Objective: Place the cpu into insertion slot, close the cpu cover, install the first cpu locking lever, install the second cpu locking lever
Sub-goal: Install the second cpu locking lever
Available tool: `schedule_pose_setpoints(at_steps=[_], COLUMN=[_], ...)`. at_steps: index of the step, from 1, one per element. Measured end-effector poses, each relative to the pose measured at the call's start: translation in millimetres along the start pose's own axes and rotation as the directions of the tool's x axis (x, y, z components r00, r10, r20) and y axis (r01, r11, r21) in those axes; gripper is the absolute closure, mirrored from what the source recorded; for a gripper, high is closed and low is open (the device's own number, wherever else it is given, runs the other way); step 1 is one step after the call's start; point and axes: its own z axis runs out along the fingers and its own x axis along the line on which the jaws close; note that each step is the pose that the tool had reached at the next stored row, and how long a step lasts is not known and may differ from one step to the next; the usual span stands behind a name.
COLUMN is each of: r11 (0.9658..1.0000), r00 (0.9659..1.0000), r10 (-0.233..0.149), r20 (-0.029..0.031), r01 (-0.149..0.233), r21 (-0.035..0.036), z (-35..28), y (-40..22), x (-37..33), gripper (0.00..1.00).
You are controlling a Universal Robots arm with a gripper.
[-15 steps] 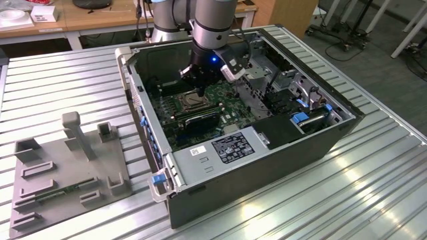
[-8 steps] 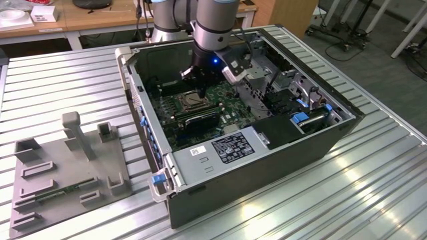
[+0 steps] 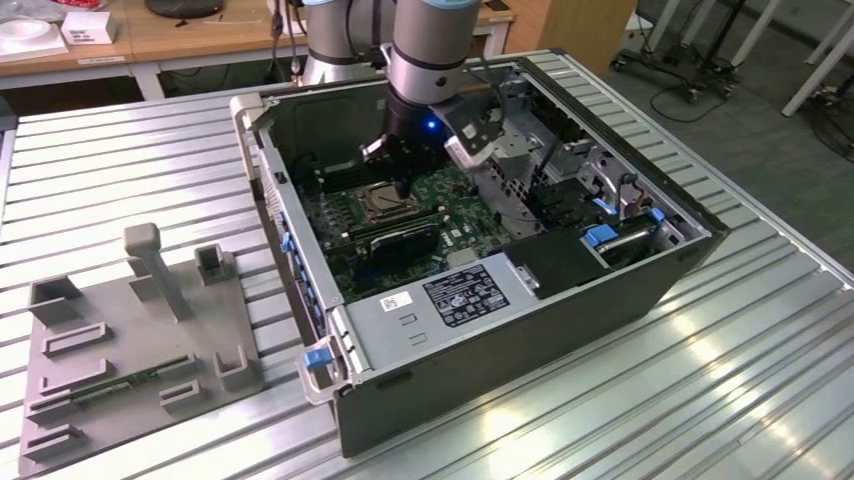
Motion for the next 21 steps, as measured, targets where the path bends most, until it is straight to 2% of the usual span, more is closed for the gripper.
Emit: schedule_pose_setpoints(at_steps=[5, 21], r11=[1.0, 1.0], r00=[1.0, 1.0], r10=[0.0, 0.0], r20=[0.0, -0.0003], r01=[0.0, 0.0], r21=[0.0, 0.0011], z=[3.1, 4.1], y=[-0.9, -1.0], x=[4.6, 4.6], gripper=[0.89, 0.89])
